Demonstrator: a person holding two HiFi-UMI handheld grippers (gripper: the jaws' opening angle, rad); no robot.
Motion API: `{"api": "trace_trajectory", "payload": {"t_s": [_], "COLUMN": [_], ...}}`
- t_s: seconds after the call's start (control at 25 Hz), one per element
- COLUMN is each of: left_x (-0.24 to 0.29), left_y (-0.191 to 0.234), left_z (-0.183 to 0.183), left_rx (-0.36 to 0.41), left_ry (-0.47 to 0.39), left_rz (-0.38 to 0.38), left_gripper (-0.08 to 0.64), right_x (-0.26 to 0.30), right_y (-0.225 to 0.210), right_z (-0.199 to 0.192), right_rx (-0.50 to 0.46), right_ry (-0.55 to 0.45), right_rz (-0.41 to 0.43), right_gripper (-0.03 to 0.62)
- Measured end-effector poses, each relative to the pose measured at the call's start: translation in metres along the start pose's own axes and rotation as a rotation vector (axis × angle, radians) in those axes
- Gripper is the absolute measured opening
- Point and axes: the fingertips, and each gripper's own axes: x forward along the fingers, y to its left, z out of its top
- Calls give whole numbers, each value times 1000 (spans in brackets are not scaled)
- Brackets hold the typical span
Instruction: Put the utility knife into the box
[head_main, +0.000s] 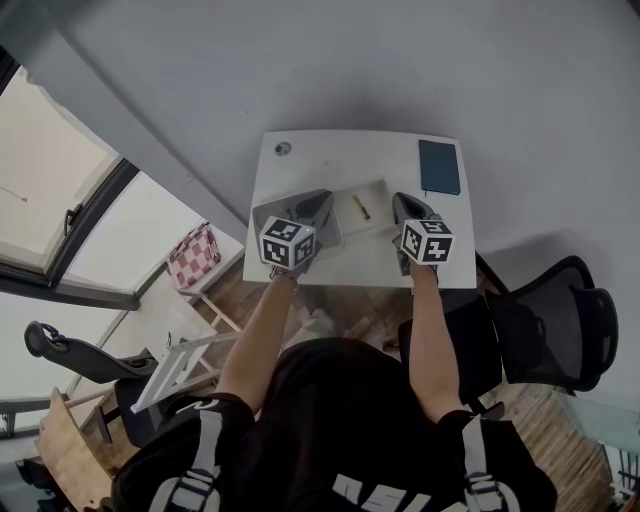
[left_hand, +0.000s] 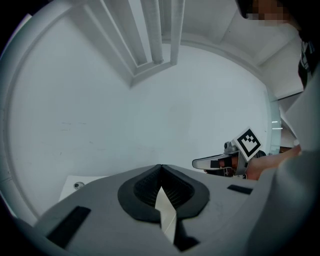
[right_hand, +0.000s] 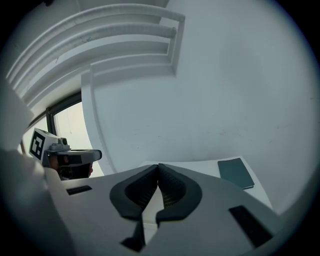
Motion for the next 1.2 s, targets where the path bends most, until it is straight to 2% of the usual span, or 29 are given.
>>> {"api": "trace_trajectory", "payload": {"t_s": [0.24,0.4,0.68,1.2], "left_x": [-26,-45,-65,-86], "left_y": [-15,-24,-47,-62], "left_z": [6,2,-2,6], "left_rx": [-31,-47,-28,-5], "left_ry": [-44,-58,-61,-82], "left_rz": [79,109,97,91], "left_gripper": [25,25,25,25], "right_x": [-28,-45,-74,-106], "right_y": [14,20,31,35], "right_z": [2,1,1,0], "right_rx": [-44,-29,-50,-60], "right_ry": [-17,-25,-52,-73], "right_rz": [5,4,23,17], "right_gripper": [14,14,14,14]}}
